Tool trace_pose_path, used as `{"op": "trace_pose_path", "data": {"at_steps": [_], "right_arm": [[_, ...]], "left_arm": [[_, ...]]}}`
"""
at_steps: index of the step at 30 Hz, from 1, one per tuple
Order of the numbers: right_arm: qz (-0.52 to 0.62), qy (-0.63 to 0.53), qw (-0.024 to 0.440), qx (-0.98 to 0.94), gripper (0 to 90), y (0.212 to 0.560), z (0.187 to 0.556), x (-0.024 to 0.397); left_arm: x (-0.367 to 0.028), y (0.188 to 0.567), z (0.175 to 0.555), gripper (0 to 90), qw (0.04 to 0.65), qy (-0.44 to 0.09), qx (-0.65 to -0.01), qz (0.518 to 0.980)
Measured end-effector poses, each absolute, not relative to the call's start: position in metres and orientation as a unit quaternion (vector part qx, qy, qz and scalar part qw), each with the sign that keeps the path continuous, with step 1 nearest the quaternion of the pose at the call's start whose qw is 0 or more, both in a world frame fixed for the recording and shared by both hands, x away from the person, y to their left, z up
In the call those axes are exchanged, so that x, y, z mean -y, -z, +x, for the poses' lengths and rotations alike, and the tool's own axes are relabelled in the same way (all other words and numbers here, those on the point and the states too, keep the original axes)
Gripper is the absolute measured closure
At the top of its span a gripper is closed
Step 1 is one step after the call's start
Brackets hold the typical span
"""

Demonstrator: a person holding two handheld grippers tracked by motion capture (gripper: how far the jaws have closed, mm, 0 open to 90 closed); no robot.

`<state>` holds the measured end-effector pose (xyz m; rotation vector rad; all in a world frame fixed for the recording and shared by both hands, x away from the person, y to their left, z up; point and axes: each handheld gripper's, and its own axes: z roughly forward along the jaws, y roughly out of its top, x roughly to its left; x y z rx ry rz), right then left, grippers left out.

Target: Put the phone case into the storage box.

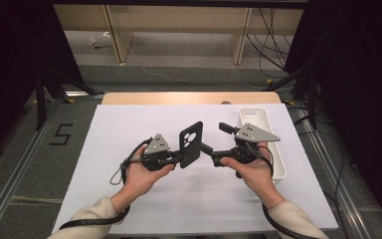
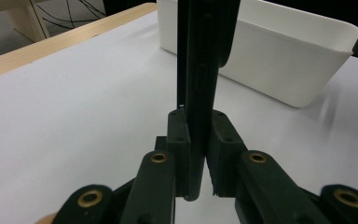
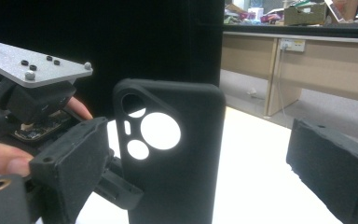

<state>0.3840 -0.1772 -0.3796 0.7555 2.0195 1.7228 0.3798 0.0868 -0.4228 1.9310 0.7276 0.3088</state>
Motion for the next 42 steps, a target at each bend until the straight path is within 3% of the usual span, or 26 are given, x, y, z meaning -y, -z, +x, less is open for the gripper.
{"op": "trace_pose_path", "data": {"at_steps": [42], "right_arm": [[0.29,-0.607,0.211,-0.709,2.1,0.384,0.381,0.169]], "left_arm": [[-0.063,0.424,0.376,80.2,0.499,-0.13,-0.293,0.805]]}}
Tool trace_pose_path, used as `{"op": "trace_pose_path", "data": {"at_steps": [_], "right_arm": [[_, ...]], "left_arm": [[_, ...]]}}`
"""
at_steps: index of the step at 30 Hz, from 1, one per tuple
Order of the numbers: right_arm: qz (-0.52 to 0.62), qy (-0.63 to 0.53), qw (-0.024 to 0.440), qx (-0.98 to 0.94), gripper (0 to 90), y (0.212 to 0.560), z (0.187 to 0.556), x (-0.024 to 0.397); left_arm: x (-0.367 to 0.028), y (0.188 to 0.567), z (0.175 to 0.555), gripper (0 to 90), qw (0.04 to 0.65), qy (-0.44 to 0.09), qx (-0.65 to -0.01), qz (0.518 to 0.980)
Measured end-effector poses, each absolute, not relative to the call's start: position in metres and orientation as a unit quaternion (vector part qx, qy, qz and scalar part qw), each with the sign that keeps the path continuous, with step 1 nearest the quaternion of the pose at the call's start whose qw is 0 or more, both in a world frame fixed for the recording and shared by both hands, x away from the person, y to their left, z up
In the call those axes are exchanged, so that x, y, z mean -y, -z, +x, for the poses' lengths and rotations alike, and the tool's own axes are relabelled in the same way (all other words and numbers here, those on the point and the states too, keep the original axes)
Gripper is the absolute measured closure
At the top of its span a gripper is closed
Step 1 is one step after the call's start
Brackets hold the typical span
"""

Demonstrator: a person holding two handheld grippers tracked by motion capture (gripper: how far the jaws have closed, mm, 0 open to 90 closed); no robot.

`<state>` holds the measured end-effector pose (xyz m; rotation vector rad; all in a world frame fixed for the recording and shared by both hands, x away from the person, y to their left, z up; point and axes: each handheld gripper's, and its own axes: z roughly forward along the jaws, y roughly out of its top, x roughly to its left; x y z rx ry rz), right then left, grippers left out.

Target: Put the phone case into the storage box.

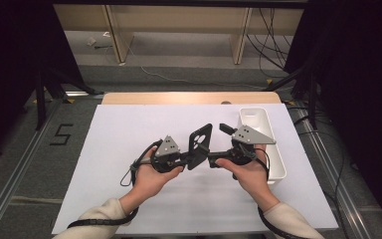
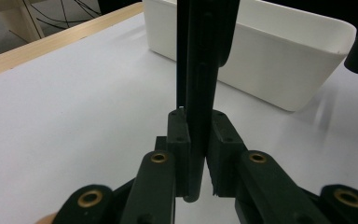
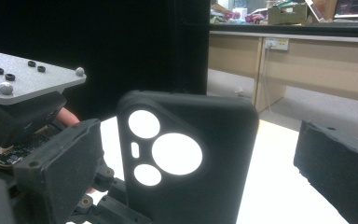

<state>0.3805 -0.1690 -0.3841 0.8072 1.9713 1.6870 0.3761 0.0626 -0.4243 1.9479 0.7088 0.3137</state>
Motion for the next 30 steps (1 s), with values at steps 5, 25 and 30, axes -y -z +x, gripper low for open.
{"op": "trace_pose_path", "data": {"at_steps": [5,25,30], "right_arm": [[0.295,-0.603,0.212,-0.711,0.7,0.387,0.379,0.169],[0.308,-0.593,0.226,-0.709,1.3,0.393,0.379,0.164],[0.307,-0.594,0.226,-0.708,1.5,0.393,0.379,0.164]], "left_arm": [[-0.055,0.426,0.374,80.2,0.497,-0.126,-0.287,0.809],[-0.044,0.426,0.37,80.2,0.501,-0.124,-0.279,0.81],[-0.044,0.427,0.37,80.2,0.502,-0.123,-0.28,0.809]]}}
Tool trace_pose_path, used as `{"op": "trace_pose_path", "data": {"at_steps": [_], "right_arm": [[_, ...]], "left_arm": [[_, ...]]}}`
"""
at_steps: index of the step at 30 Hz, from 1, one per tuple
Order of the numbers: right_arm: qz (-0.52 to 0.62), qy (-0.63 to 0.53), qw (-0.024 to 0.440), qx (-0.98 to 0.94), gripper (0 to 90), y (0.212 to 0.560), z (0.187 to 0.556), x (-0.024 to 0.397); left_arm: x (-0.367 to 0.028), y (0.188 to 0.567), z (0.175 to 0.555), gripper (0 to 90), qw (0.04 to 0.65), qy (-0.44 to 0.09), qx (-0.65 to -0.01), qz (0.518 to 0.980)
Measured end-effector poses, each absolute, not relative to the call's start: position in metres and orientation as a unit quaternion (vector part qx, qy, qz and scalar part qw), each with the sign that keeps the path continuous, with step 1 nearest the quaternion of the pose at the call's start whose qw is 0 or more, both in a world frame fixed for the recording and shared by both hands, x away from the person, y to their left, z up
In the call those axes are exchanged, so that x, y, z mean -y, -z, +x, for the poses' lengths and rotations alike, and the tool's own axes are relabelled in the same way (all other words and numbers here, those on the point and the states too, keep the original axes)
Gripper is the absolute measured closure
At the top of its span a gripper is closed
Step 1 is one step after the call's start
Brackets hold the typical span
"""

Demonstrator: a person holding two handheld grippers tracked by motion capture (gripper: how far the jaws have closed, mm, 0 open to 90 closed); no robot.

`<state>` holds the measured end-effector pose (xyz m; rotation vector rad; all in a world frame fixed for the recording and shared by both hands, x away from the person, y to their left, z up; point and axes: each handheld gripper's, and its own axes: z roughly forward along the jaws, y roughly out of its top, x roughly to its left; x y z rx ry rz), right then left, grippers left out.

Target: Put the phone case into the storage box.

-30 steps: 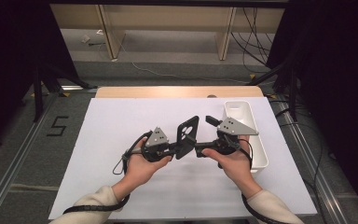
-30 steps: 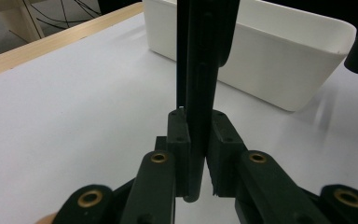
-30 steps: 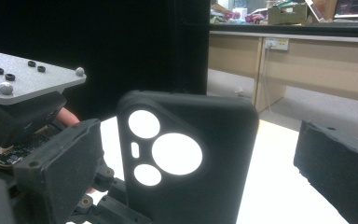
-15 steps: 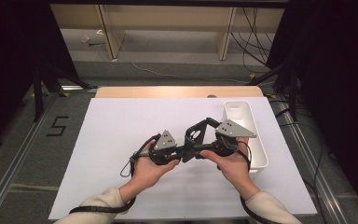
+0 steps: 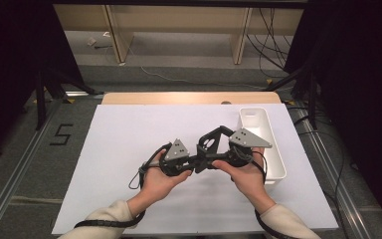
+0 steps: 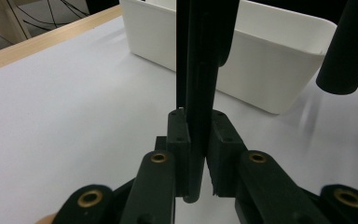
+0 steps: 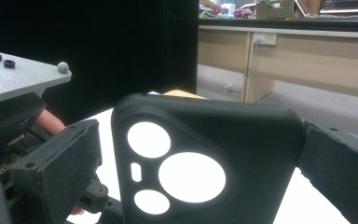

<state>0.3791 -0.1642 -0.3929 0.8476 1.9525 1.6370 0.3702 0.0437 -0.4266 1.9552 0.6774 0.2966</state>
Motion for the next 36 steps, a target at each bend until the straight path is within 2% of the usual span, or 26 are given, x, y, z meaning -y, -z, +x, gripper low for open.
{"op": "trace_pose_path", "data": {"at_steps": [16,29,36], "right_arm": [[0.299,-0.585,0.242,-0.714,0.7,0.3934,0.379,0.1612],[0.308,-0.585,0.247,-0.708,12.2,0.3947,0.379,0.1626],[0.312,-0.587,0.246,-0.706,13.2,0.3947,0.3786,0.1624]], "left_arm": [[-0.0447,0.4271,0.3712,80.2,0.501,-0.121,-0.282,0.809],[-0.0443,0.4278,0.3713,80.1,0.502,-0.122,-0.281,0.809],[-0.0443,0.4279,0.3714,80.0,0.502,-0.123,-0.281,0.809]]}}
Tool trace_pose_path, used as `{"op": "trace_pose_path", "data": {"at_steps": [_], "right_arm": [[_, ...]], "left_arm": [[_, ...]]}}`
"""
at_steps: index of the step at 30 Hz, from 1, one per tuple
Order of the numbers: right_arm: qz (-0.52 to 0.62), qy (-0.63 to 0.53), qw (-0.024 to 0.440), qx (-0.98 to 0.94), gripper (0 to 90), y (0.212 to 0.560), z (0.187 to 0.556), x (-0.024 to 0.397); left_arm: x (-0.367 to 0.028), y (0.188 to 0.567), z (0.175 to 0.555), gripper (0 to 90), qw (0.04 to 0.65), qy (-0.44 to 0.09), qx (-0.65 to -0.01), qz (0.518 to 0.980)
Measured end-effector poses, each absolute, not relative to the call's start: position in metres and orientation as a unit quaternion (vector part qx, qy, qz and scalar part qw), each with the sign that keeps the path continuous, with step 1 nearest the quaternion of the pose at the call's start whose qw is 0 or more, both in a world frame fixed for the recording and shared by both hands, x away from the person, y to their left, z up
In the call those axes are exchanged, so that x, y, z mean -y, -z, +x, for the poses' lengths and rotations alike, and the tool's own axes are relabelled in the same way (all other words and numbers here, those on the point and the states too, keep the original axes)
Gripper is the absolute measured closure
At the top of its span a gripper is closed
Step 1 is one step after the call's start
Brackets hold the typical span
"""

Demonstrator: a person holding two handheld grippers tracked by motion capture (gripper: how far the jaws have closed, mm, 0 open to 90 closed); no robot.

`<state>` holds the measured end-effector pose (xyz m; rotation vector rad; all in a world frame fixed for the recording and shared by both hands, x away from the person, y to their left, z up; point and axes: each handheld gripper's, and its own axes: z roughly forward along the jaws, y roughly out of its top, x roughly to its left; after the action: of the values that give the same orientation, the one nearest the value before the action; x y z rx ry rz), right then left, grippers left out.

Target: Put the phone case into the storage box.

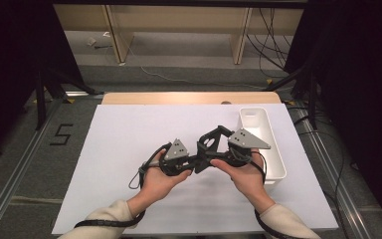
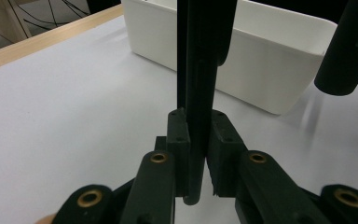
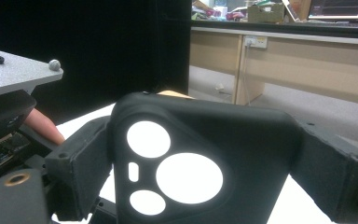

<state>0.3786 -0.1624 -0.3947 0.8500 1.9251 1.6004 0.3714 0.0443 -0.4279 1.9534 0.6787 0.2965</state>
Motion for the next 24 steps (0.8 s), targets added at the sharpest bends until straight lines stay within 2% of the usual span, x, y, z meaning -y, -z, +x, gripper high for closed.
{"op": "trace_pose_path", "data": {"at_steps": [24], "right_arm": [[0.324,-0.582,0.251,-0.702,15.1,0.39,0.375,0.1622]], "left_arm": [[-0.0448,0.4264,0.3711,79.5,0.512,-0.128,-0.272,0.804]]}}
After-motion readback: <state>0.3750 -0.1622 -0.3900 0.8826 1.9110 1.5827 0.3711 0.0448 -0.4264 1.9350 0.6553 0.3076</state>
